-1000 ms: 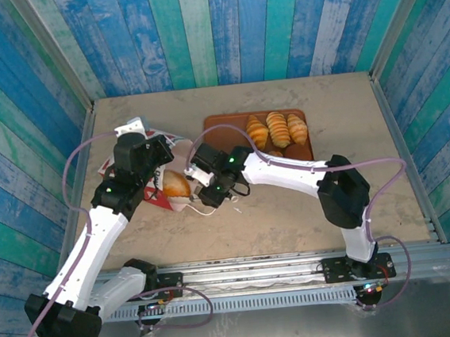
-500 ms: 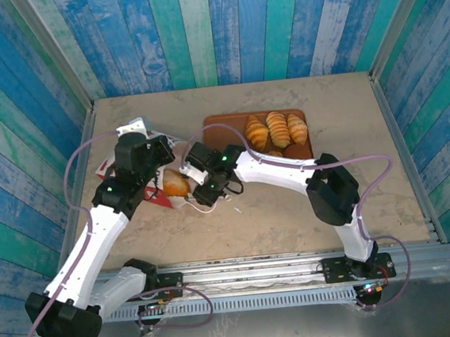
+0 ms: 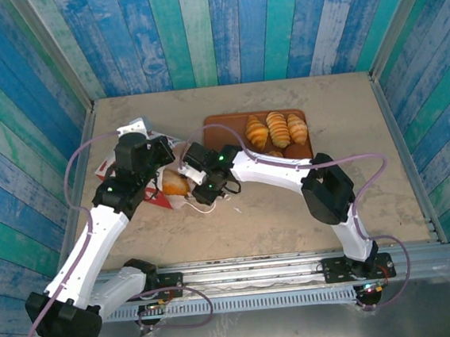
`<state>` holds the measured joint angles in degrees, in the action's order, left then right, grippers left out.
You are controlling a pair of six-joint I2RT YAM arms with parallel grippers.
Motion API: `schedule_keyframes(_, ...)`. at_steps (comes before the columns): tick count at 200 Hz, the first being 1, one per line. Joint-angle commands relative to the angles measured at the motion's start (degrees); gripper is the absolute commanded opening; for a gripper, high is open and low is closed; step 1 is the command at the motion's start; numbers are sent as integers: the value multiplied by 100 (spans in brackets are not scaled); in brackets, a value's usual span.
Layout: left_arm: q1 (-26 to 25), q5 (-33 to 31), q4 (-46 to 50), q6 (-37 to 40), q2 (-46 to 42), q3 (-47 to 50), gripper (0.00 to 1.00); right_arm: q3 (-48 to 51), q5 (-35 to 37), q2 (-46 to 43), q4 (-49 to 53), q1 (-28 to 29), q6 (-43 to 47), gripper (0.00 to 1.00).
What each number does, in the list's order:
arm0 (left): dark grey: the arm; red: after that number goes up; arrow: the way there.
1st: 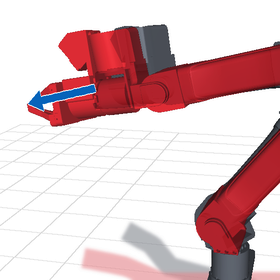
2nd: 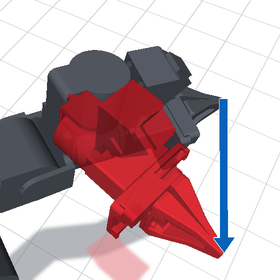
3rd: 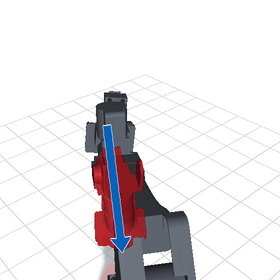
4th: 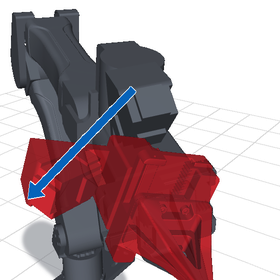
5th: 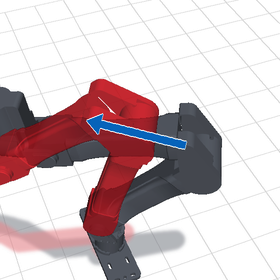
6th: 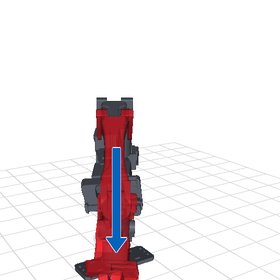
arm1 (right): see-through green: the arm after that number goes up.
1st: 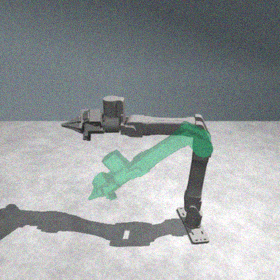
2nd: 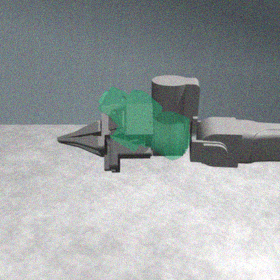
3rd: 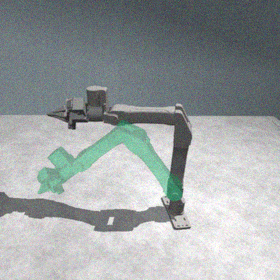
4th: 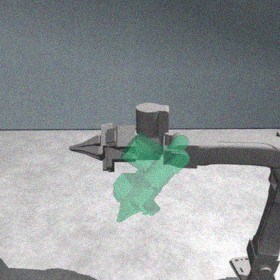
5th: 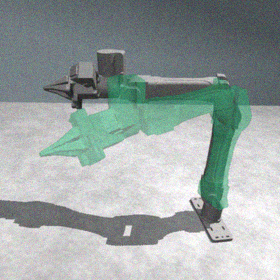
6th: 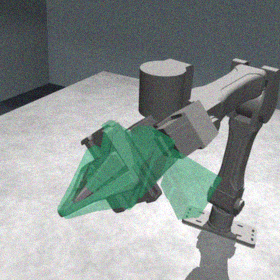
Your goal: Take the fake bread out of the paper bag
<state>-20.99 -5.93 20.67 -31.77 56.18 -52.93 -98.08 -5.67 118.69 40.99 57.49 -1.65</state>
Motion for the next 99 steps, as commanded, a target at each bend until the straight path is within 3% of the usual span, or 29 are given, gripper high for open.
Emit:
schedule_keyframes(1,-10,-127,-106,3,-46,53,0,59,50,-626,32,-28,46,56)
schedule_keyframes(99,-10,-289,-132,4,-35,50,0,1375,-37,-2257,93,-149,483,56)
